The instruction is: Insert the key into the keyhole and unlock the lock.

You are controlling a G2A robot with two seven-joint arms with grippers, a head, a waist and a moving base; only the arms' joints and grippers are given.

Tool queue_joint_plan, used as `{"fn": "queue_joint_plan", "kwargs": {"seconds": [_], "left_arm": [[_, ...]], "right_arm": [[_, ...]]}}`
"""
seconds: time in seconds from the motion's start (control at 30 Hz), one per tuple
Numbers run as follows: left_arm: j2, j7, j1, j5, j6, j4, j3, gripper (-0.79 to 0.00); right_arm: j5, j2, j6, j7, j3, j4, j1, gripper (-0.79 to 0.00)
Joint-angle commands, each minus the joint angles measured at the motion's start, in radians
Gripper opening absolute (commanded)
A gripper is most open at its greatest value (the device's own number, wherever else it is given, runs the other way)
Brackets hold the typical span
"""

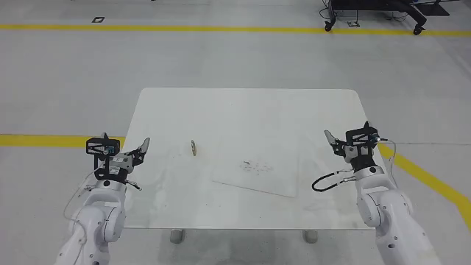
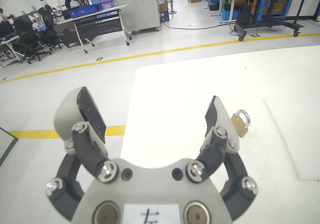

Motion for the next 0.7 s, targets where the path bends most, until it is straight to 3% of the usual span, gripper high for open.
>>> {"fn": "queue_joint_plan", "kwargs": {"seconds": [0.0, 0.2, 0.67], "left_arm": [[0.0, 0.0, 0.0, 0.0, 0.0, 0.0, 0.0, 0.0], [0.0, 0.0, 0.0, 0.0, 0.0, 0.0, 0.0, 0.0], [0.0, 0.0, 0.0, 0.0, 0.0, 0.0, 0.0, 0.0]], "right_arm": [[-0.005, -0.002, -0.035, 0.016, -0.039, 0.021, 0.029, 0.0], [0.014, -0.016, -0.112, 0.039, -0.161, 0.088, 0.107, 0.0], [0.022, -0.018, -0.126, 0.041, -0.175, 0.105, 0.118, 0.0]]}}
